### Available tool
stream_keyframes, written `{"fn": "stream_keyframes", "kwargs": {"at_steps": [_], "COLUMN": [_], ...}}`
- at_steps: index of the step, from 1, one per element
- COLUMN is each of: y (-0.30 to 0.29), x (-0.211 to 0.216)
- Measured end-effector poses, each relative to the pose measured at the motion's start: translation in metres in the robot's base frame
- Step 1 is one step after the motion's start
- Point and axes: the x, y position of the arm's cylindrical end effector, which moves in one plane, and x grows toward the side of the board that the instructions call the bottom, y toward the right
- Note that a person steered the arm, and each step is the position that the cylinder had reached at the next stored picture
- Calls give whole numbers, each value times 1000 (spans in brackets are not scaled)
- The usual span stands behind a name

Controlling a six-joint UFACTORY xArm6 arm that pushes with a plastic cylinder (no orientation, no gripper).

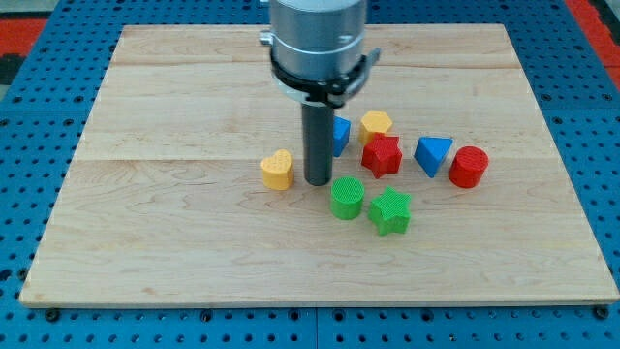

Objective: Separate the green blocks from the group of blocks

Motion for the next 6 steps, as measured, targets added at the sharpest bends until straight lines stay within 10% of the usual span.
{"fn": "stream_keyframes", "kwargs": {"at_steps": [1, 6], "y": [-28, 190], "x": [11, 34]}}
